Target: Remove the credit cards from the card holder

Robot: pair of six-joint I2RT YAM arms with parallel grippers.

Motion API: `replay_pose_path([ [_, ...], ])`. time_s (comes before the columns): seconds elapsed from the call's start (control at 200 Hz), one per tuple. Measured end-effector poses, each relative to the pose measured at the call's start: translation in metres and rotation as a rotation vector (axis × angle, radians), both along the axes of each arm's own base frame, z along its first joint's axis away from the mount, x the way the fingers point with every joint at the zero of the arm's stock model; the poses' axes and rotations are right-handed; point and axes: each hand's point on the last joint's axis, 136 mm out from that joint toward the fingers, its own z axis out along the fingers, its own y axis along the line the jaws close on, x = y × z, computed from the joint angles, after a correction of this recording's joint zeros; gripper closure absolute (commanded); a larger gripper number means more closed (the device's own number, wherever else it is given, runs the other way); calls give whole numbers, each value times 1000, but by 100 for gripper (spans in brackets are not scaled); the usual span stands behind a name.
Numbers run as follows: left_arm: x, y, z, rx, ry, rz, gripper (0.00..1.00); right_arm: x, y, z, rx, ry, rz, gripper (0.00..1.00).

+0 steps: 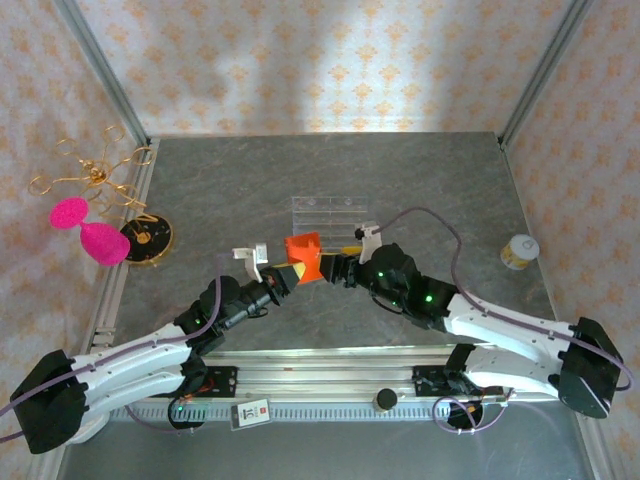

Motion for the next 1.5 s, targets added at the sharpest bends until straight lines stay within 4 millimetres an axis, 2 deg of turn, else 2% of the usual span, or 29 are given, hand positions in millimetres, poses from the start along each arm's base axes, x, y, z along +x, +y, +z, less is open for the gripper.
replay_pose_path([
  [0.12,-2,-1,4,-11,-9,-14,100,6,6,-2,-17,13,-6,42],
  [0.285,-4,-2,6,-17,-14,-26,100,16,2,-6,-30,34,-45,68],
  [0.42,-4,-3,6,-18,-15,-29,100,19,0,-13,-49,52,-54,63],
  [0.526,-4,-3,6,-18,-15,-29,100,18,1,-13,-46,59,-44,66],
  [0.581,-4,-3,6,-18,-15,-29,100,18,2,-15,-44,66,-33,73],
  [0.686,-5,-2,4,-15,-12,-29,100,15,9,-18,-34,84,-1,100],
  [0.831,-4,-2,-2,-5,0,-28,100,13,11,-20,-27,103,7,100],
  [0.956,-2,-4,-26,29,44,-25,100,10,6,-35,-29,155,-13,100],
  [1.066,-2,-7,-65,93,141,-31,100,1,-2,-64,-54,228,-29,100],
  [1.191,-5,-15,-98,137,238,-69,100,-13,-14,-99,-93,310,-49,100],
  [1.331,-6,-25,-119,167,316,-106,88,-21,-19,-123,-128,365,-64,100],
  [1.422,0,-29,-130,195,363,-103,68,-22,-20,-135,-150,388,-85,100],
  [1.502,9,-20,-139,207,403,-58,60,-25,-19,-141,-169,402,-82,100],
])
